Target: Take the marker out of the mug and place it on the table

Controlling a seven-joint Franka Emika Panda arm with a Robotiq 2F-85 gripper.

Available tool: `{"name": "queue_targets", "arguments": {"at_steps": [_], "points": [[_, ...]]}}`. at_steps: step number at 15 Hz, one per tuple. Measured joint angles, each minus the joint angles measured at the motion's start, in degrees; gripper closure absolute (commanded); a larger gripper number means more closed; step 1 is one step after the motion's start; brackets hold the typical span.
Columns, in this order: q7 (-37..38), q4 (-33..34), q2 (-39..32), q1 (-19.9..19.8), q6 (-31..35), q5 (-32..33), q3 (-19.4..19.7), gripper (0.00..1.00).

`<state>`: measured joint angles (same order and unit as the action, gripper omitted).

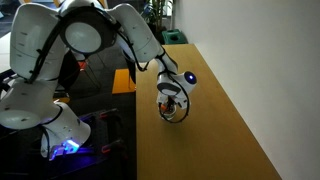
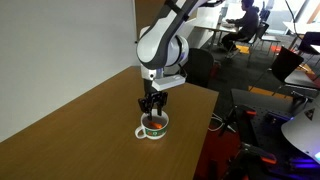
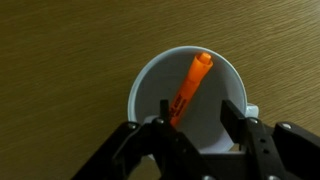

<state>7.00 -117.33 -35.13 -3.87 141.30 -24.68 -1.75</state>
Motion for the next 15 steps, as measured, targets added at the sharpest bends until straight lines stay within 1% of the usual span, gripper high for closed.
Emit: {"name": "queue_targets", "arguments": {"at_steps": [1, 3, 7, 8, 9, 14, 15], "points": [[0.03, 0.45, -0.51, 0.09, -0.08, 0.03, 0.00, 0.41], [0.07, 1.36, -1.51, 0.17, -0.44, 0.07, 0.00, 0.43], [0.20, 2.82, -3.25, 0.19, -1.96, 0.10, 0.00, 0.48], [0.24, 3.08, -3.57, 0.19, -2.50, 0.10, 0.00, 0.47], [0.30, 3.35, -3.85, 0.20, -3.03, 0.12, 0.00, 0.49], [2.17, 4.37, -4.64, 0.36, -5.76, 0.47, 0.04, 0.53], [2.49, 4.52, -4.71, 0.41, -6.33, 0.64, 0.05, 0.58]]}}
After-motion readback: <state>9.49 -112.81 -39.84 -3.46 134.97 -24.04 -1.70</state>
